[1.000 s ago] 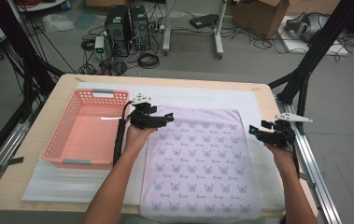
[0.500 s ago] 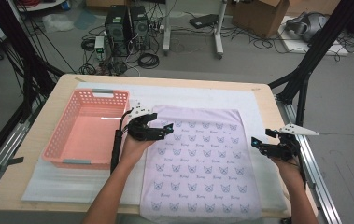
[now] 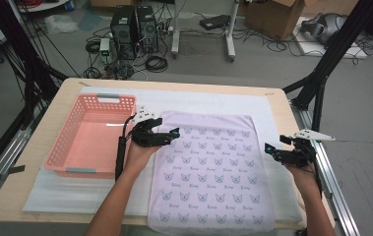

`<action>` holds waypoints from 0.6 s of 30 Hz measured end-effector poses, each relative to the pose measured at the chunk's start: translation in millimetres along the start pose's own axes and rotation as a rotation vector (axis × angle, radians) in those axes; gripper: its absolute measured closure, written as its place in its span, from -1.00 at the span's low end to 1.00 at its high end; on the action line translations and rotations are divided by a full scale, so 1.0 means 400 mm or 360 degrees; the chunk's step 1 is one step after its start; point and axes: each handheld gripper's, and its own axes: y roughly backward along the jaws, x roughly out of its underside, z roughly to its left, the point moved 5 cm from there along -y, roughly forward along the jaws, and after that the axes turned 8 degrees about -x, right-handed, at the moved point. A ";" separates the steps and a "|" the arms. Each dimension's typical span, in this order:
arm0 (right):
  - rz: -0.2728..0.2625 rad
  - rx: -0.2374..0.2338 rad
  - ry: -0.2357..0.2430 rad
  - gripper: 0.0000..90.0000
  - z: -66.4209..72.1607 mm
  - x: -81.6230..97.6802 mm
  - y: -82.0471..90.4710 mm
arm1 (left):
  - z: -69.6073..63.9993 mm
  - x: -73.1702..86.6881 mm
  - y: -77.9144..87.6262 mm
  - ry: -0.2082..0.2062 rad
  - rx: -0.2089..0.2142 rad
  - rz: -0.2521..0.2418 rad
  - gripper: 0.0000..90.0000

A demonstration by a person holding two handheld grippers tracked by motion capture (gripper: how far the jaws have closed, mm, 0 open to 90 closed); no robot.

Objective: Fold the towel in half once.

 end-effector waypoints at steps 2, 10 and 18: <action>-0.0008 0.0004 -0.0009 -0.57 -0.004 -0.001 0.003 | 0.007 0.004 -0.003 0.0018 -0.0012 0.0025 -0.64; 0.0052 0.0022 -0.0089 -0.57 -0.025 0.008 -0.032 | 0.032 0.025 -0.017 0.0066 -0.0102 0.0144 -0.64; 0.0187 0.0065 -0.0163 -0.57 -0.037 0.017 -0.103 | 0.064 0.056 -0.056 0.0033 -0.0318 0.0282 -0.50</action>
